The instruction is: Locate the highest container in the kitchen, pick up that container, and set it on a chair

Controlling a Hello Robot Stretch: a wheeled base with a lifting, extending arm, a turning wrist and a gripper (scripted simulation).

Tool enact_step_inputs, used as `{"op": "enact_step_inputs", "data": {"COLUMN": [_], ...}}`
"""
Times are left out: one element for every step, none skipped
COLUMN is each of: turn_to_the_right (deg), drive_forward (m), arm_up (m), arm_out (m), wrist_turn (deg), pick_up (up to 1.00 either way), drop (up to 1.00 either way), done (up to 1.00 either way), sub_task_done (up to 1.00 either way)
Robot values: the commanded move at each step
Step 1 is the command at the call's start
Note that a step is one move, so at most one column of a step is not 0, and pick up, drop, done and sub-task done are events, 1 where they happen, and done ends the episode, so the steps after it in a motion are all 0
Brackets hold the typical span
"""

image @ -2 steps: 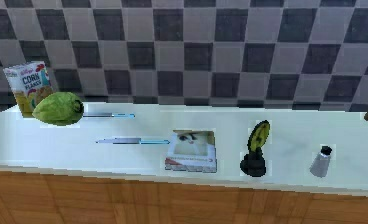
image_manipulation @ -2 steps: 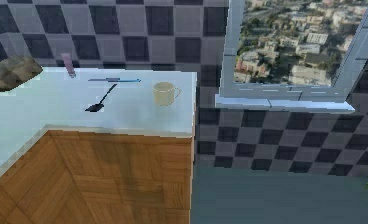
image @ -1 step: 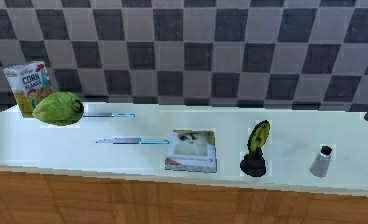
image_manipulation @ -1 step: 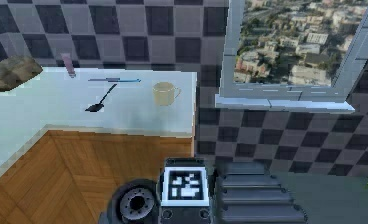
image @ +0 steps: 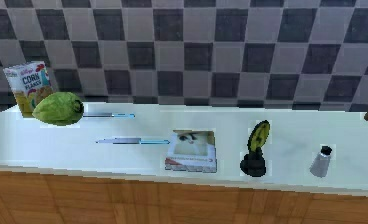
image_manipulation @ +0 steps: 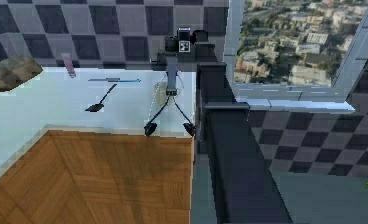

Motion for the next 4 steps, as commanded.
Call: {"op": "enact_step_inputs", "data": {"turn_to_the_right": [0.0,0.0,0.0,0.0], "drive_forward": [0.00,0.00,0.00,0.00], "arm_up": [0.00,0.00,0.00,0.00], "arm_out": [0.00,0.00,0.00,0.00], "wrist_turn": [45.0,45.0,45.0,39.0], "pick_up": [0.00,0.00,0.00,0.00], "drop": [0.00,0.00,0.00,0.00], "done": [0.00,0.00,0.00,0.00], "sub_task_done": [0.00,0.00,0.00,0.00]}}
